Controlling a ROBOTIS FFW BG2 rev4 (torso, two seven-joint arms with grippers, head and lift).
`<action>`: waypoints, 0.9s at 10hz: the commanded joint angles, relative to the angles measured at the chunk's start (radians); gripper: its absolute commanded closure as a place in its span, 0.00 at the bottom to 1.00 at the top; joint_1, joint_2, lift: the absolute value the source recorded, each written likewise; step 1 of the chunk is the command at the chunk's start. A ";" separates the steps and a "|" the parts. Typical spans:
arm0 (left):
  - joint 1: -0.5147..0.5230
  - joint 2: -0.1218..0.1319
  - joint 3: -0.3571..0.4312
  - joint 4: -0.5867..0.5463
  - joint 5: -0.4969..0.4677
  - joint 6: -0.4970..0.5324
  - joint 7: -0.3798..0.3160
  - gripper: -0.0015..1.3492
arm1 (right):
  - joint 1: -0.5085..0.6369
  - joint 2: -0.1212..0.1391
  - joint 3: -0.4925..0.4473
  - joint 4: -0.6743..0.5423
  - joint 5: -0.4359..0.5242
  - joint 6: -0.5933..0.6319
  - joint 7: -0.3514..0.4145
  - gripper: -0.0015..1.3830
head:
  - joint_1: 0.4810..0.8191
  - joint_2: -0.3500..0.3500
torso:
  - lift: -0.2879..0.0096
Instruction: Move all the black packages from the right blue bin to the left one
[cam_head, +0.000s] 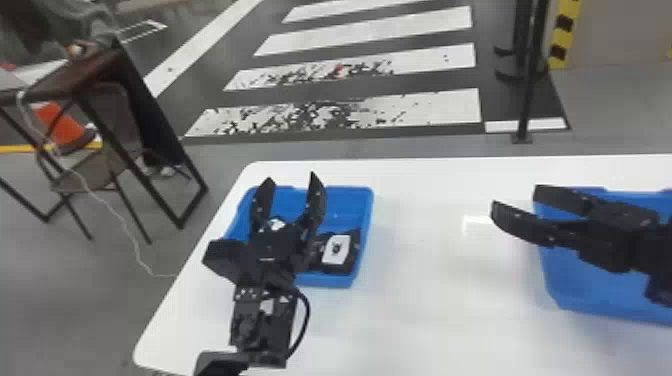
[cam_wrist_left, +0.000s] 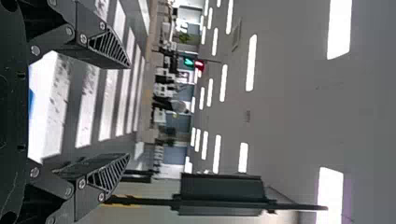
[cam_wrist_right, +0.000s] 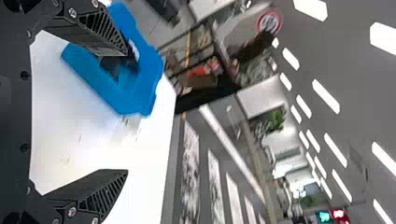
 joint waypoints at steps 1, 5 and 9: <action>0.045 -0.001 -0.042 -0.075 0.026 -0.045 -0.001 0.20 | 0.047 0.017 -0.114 -0.221 0.185 0.262 -0.057 0.10 | 0.63 0.89 | 0.50; 0.097 0.005 -0.138 -0.117 0.080 -0.077 -0.009 0.21 | 0.015 0.032 -0.197 -0.432 0.291 0.887 -0.324 0.10 | 0.63 0.60 | 0.50; 0.104 0.014 -0.164 -0.117 0.076 -0.079 -0.012 0.21 | -0.103 0.030 -0.201 -0.167 0.301 0.887 -0.369 0.11 | 0.63 0.43 | 0.50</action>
